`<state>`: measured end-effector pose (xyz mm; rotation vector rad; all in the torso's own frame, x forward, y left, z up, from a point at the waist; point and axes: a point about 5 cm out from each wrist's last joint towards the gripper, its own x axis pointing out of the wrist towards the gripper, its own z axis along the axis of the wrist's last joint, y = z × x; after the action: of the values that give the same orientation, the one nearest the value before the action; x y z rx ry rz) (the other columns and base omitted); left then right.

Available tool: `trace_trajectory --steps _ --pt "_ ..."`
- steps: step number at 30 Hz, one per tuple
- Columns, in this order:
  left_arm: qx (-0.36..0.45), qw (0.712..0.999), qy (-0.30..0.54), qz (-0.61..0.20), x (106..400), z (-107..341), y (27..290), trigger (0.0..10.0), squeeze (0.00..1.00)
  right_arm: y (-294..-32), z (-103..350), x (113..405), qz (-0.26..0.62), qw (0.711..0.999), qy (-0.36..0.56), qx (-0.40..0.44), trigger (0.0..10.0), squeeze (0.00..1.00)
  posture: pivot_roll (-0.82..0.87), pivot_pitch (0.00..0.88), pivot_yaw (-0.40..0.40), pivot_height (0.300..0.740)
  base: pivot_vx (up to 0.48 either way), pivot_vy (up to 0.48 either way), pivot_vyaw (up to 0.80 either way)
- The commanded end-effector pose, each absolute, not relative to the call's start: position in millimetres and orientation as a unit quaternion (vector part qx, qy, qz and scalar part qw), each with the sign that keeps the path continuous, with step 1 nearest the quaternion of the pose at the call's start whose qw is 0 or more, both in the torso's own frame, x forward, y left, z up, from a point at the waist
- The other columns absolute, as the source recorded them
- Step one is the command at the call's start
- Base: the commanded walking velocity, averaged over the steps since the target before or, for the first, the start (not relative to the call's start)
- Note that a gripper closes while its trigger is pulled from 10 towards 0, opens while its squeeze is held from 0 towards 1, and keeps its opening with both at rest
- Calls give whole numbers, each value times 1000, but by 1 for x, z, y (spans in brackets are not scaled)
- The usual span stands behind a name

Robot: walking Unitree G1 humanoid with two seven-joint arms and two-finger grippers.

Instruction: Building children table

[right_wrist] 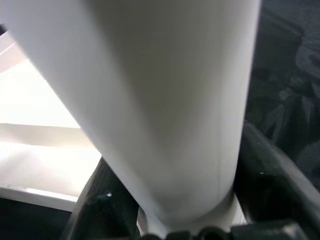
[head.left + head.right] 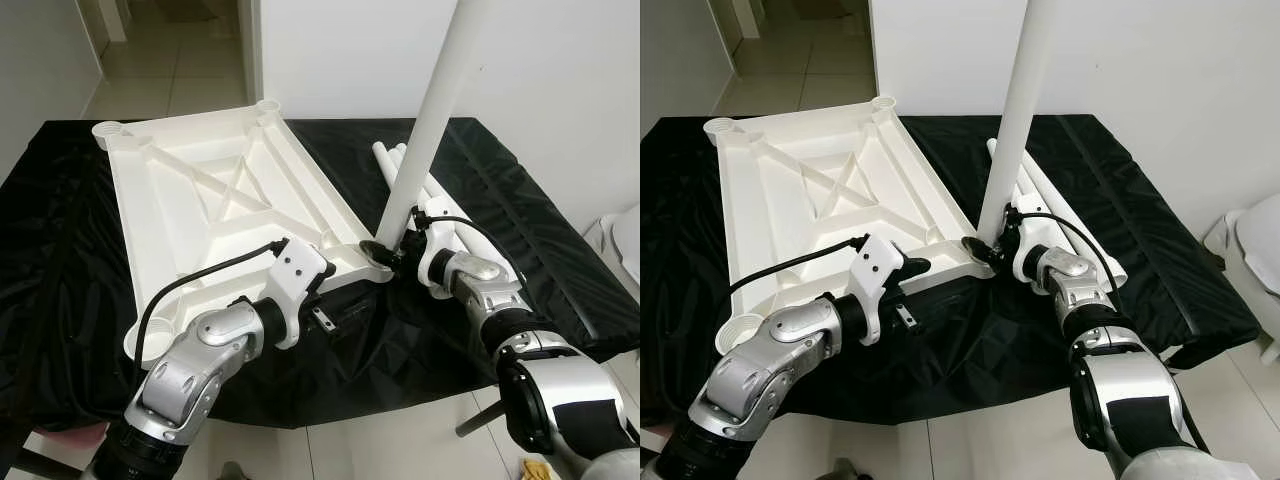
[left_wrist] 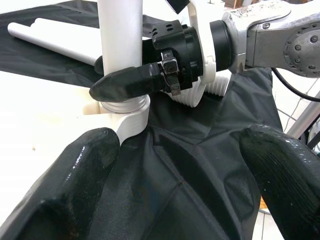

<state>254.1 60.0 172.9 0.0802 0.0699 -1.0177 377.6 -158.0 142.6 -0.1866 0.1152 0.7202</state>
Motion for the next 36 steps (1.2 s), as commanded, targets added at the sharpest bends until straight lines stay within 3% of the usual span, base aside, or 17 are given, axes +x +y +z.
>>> trace_trajectory --steps 1,6,13,19,24,30,36 --pt "40 867 40 -495 252 171 60 10000 0 -164 128 373 348 929 90 -87 0 0 6 18 -26 740 0 0 0" --pt "39 866 39 -496 252 171 59 10000 0 -166 130 374 338 935 80 -74 0 0 2 19 -26 740 0 0 0" --pt "32 866 40 -498 250 171 56 10000 0 -163 127 378 228 971 62 -33 0 0 -3 30 -33 740 0 0 0" --pt "31 865 41 -499 249 170 55 10000 0 -155 125 379 170 983 62 10 0 0 -4 29 -33 740 0 0 0" --pt "26 863 42 -503 249 170 53 10000 0 -114 127 378 106 993 29 34 0 0 -13 20 -32 740 0 0 0" --pt "25 862 43 -505 248 169 52 10000 0 -102 127 377 75 996 29 45 0 0 -17 14 -34 740 0 0 0" --pt "23 860 41 -508 248 168 49 10000 0 -74 128 371 55 997 26 52 0 0 -21 1 -43 740 0 0 0"
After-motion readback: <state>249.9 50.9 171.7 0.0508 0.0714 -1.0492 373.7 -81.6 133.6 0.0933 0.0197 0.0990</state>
